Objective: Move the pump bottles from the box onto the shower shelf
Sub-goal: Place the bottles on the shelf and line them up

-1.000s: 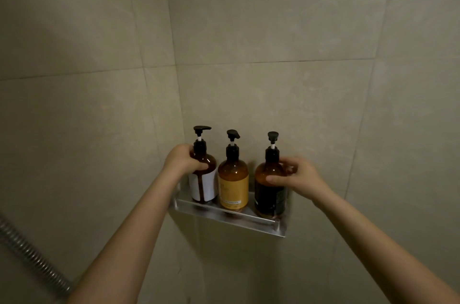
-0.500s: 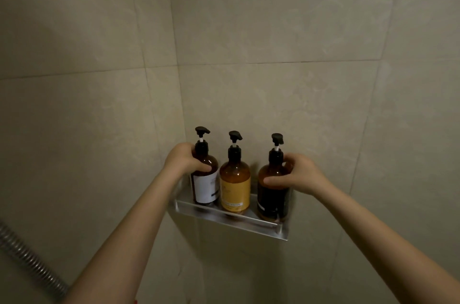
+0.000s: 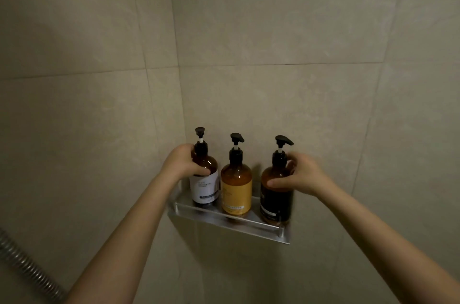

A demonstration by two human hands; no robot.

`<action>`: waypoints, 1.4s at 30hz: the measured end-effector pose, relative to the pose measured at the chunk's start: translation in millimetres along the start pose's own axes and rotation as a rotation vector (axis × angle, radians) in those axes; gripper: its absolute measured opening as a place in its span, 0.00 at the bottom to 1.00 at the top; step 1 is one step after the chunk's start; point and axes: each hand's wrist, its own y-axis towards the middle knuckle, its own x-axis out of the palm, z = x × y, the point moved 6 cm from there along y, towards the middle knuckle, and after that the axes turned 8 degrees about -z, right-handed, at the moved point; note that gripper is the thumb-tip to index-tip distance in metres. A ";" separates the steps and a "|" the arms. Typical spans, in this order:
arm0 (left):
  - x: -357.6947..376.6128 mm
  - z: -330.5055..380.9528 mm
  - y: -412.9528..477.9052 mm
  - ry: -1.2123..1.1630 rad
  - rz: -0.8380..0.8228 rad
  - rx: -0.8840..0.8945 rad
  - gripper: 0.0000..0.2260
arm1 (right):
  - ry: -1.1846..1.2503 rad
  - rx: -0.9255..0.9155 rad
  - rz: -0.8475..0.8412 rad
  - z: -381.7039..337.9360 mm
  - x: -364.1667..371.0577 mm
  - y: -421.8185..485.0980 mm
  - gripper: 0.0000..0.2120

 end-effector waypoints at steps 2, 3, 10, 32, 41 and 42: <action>-3.0 0.1 1.0 -0.007 -0.027 0.017 0.26 | 0.066 -0.007 -0.033 0.8 -0.5 2.2 0.41; -2.9 0.3 0.7 -0.017 -0.036 0.023 0.25 | 0.106 -0.004 -0.057 2.0 -0.5 3.0 0.39; 3.7 -2.5 -6.4 -0.050 0.069 0.016 0.26 | 0.104 -0.016 -0.062 -7.0 2.8 -1.9 0.33; 0.8 1.6 -11.8 -0.089 -0.029 0.032 0.18 | 0.177 -0.057 -0.235 -11.6 -2.0 -4.0 0.24; 1.8 -7.1 -6.9 -0.101 0.055 0.048 0.21 | 0.126 -0.052 -0.219 -12.6 -1.6 -3.5 0.24; 1.8 -8.0 -6.3 -0.101 0.050 0.039 0.21 | 0.128 -0.050 -0.214 -11.8 -2.1 -3.1 0.24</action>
